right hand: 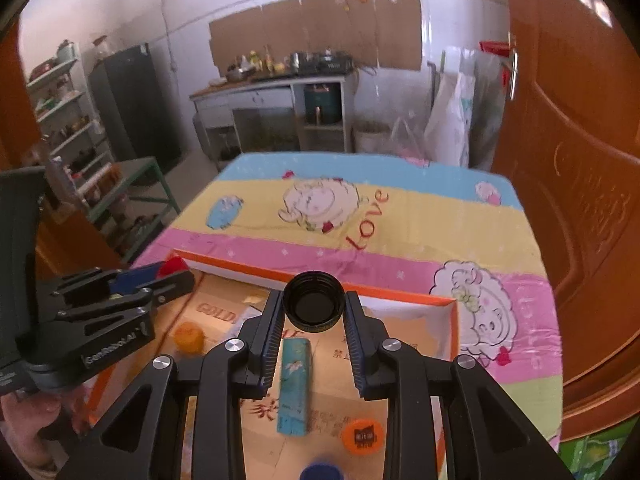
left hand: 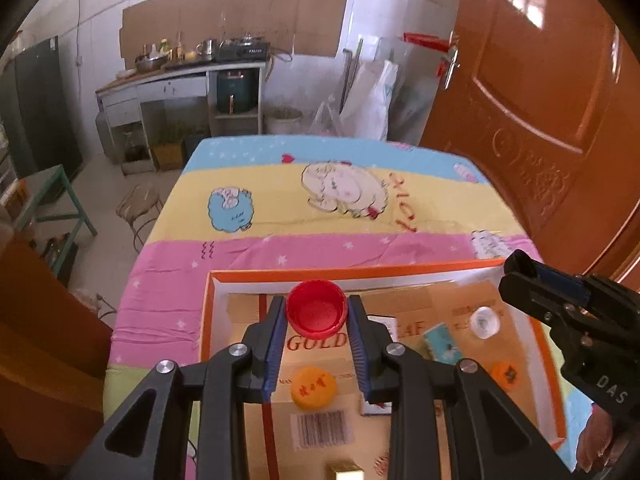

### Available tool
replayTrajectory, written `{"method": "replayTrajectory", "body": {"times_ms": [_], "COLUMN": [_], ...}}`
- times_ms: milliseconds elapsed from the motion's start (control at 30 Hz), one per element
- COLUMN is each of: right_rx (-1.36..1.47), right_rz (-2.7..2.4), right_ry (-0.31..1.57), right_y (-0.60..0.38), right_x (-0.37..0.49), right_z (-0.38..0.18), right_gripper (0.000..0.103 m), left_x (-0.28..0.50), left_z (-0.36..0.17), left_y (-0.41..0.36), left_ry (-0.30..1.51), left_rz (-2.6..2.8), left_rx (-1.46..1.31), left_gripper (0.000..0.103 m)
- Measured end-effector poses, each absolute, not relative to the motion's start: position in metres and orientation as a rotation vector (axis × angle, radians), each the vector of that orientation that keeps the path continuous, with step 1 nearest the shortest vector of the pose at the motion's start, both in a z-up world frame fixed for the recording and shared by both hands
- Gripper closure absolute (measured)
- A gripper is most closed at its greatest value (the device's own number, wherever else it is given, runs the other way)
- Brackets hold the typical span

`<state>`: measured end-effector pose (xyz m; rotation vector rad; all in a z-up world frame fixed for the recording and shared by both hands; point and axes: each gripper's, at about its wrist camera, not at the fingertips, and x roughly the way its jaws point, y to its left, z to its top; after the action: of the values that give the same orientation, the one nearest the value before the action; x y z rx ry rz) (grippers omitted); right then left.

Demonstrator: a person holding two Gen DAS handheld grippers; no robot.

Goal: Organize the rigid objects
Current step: 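Carry the red cap with the left tool while the right tool carries the black cap to the tray, then lower and release the red cap with the left tool while the right tool releases the black cap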

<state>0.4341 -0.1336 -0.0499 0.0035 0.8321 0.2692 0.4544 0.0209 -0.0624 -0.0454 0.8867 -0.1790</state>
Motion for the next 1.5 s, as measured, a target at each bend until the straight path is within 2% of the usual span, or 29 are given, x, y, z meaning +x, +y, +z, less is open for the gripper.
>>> {"method": "replayTrajectory", "body": {"times_ms": [300, 833, 1367, 1433, 1500], "right_rx": [-0.002, -0.034, -0.101, -0.107, -0.107], "right_rz": [0.224, 0.211, 0.186, 0.182, 0.178], "right_ry": [0.937, 0.988, 1.038, 1.045, 1.05], "right_y": [-0.138, -0.133, -0.125, -0.124, -0.125], "right_x": [0.47, 0.478, 0.48, 0.481, 0.482], "right_z": [-0.095, -0.113, -0.12, -0.121, -0.122], "right_gripper": [0.073, 0.073, 0.072, 0.072, 0.072], "left_x": [0.476, 0.484, 0.484, 0.485, 0.485], "left_z": [-0.086, -0.104, -0.106, -0.106, -0.106], "left_y": [0.034, 0.032, 0.027, 0.028, 0.029], "left_ry": [0.95, 1.047, 1.053, 1.053, 1.054], "left_rz": [-0.156, -0.138, -0.132, -0.137, -0.136], "left_rx": [-0.064, -0.042, -0.01, -0.017, -0.027], "left_gripper": [0.073, 0.072, 0.072, 0.069, 0.055]}}
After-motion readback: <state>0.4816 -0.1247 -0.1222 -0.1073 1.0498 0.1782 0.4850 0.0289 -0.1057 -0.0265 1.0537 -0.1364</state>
